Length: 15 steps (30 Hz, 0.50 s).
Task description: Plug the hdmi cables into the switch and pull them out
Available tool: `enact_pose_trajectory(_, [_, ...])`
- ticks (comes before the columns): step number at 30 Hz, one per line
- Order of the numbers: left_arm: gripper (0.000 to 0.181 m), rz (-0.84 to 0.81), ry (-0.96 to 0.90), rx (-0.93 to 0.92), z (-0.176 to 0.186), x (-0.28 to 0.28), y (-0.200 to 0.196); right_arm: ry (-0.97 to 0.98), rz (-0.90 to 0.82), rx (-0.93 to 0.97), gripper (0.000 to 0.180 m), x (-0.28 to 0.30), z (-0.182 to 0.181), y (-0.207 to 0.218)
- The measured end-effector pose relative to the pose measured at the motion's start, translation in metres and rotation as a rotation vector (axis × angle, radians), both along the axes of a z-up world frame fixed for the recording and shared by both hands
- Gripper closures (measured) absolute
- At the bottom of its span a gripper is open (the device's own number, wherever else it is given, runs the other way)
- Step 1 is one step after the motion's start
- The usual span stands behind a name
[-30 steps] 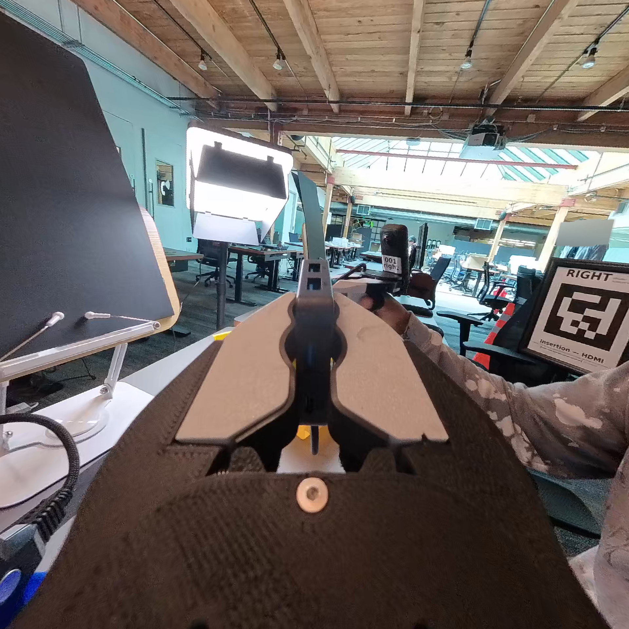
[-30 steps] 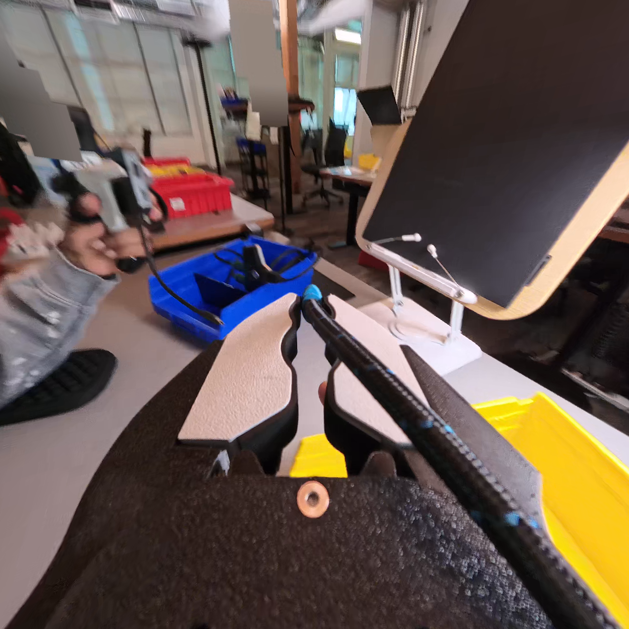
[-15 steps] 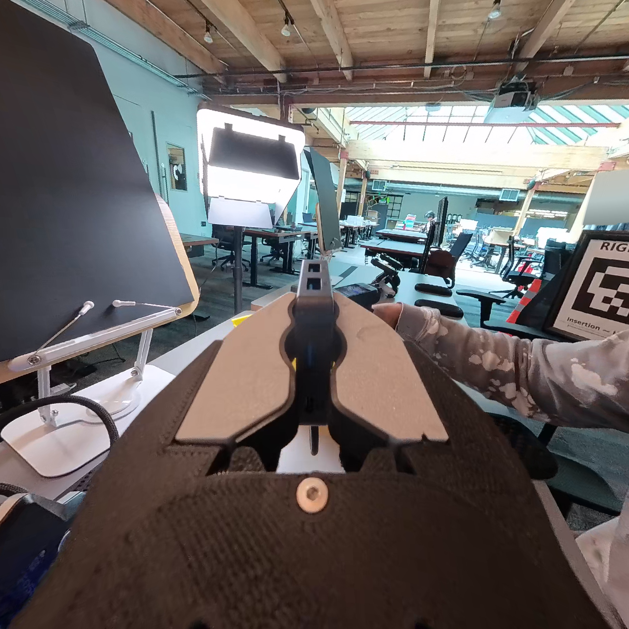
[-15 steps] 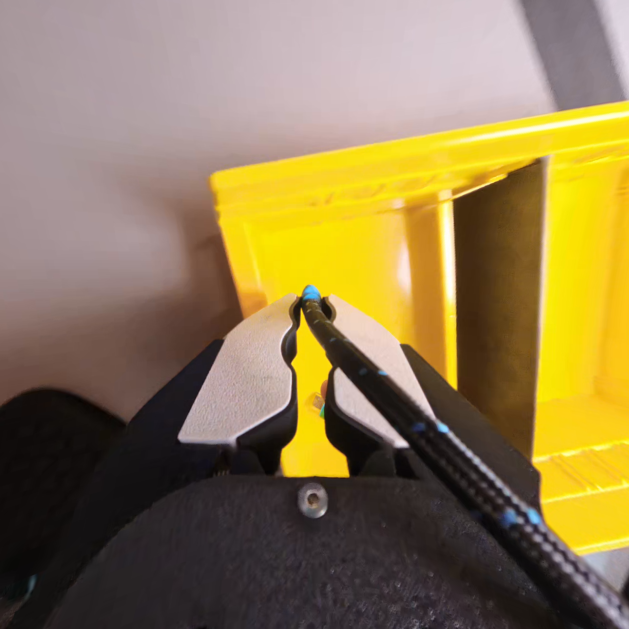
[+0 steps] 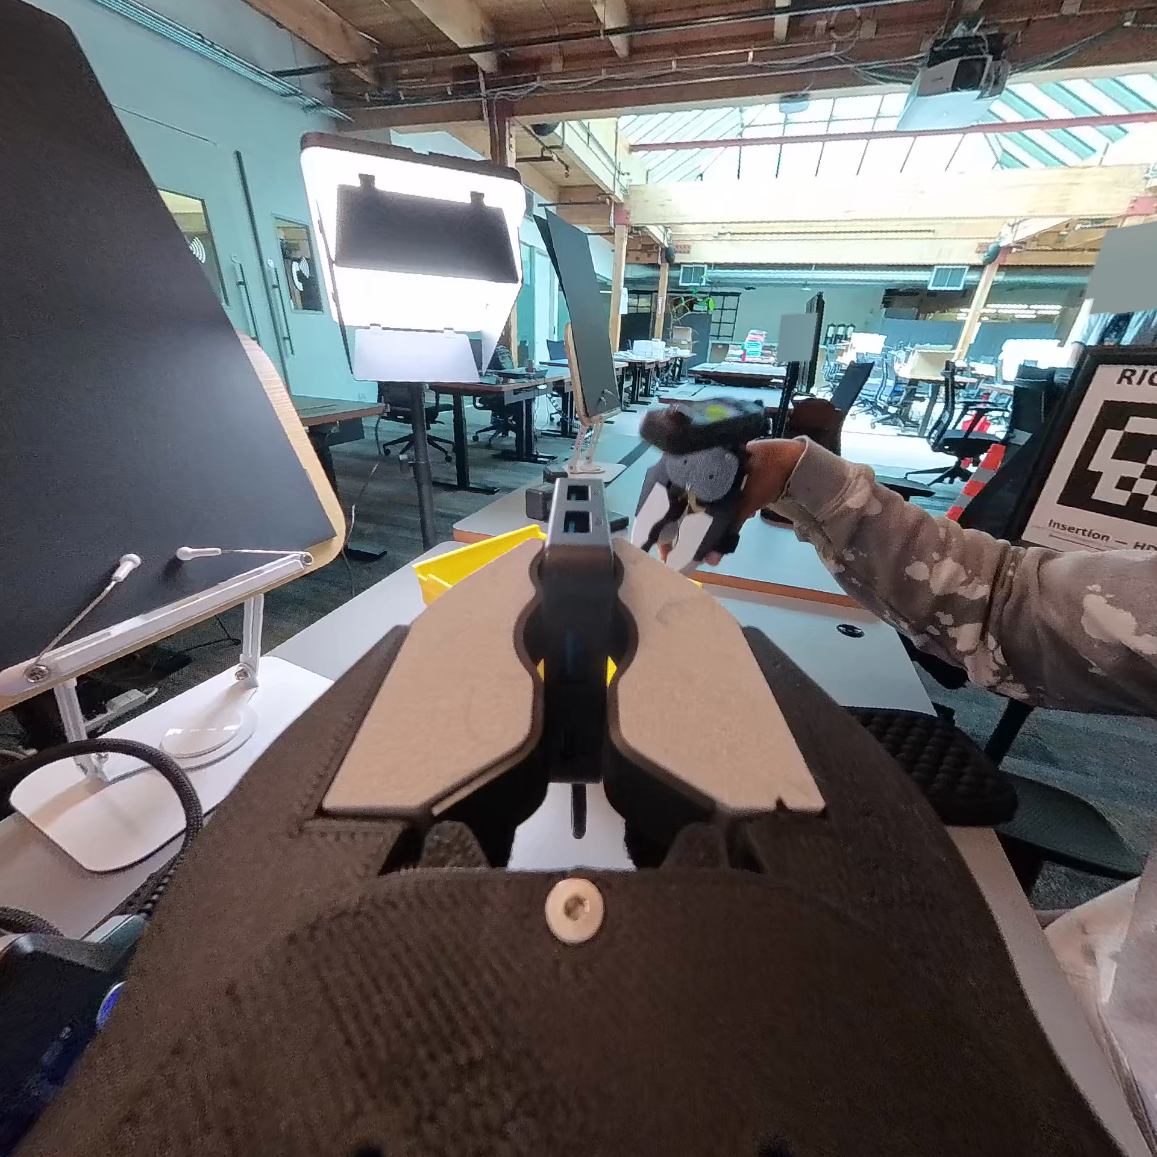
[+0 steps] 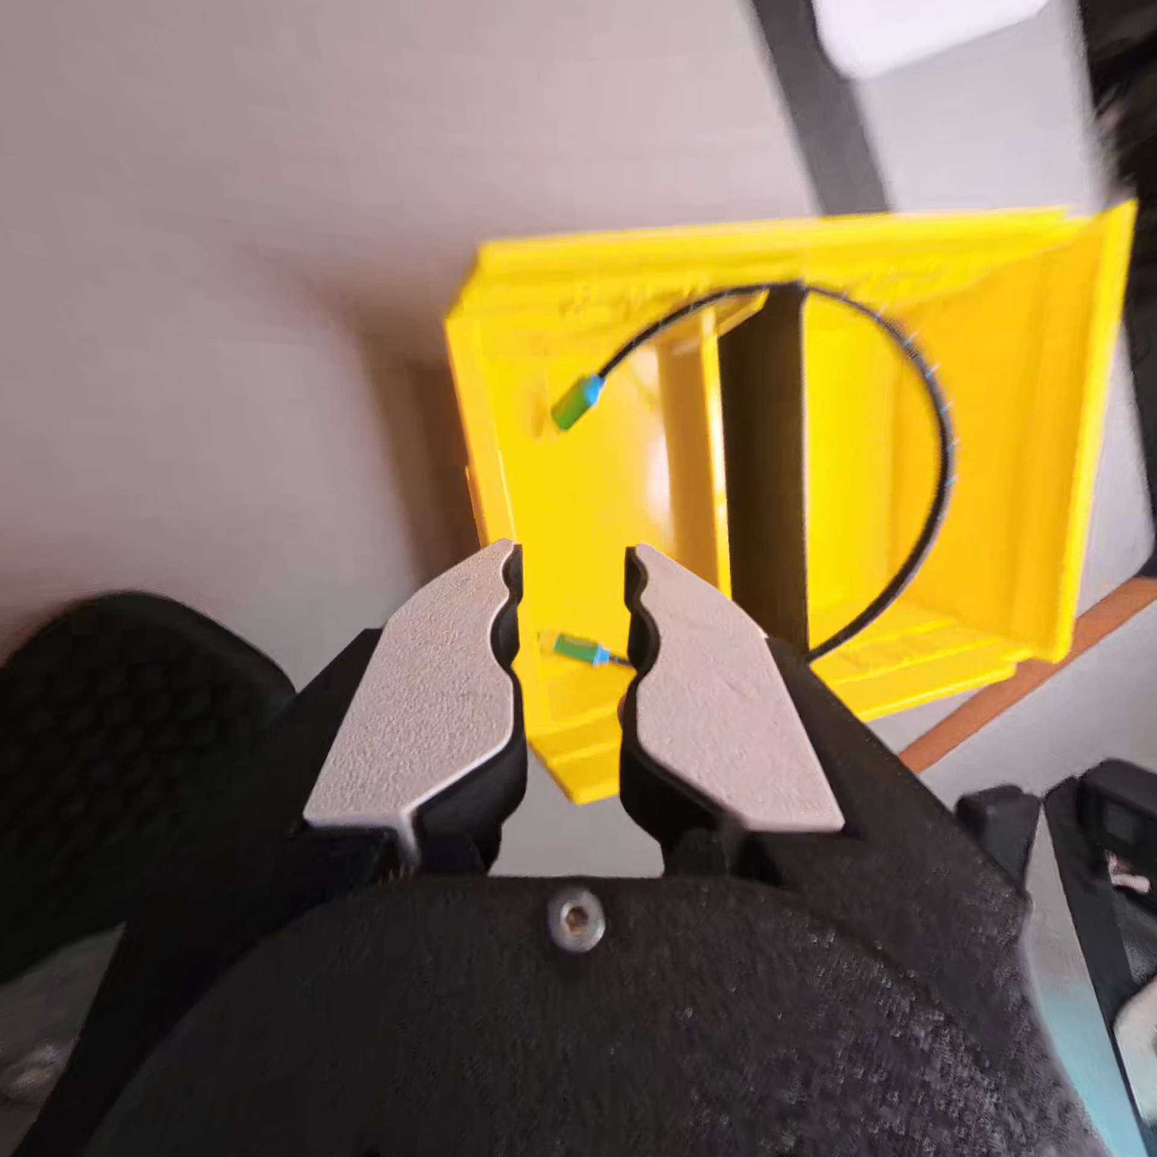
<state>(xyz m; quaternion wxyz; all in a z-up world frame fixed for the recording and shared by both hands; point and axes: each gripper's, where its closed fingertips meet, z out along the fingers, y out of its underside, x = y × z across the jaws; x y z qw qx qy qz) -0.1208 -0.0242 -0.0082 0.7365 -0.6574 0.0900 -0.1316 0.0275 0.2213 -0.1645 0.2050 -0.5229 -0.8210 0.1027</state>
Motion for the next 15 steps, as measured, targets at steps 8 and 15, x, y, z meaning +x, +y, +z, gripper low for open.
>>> enact_pose_trajectory(8, [0.166, -0.108, 0.085, -0.137, -0.026, 0.031, 0.017, 0.613, 0.257, -0.29, 0.152, -0.059, 0.098, -0.12])
enact_pose_trajectory(15, [0.166, -0.187, 0.254, -0.278, -0.062, 0.061, 0.032, 0.72, 0.497, -0.566, 0.155, -0.075, 0.112, -0.199])
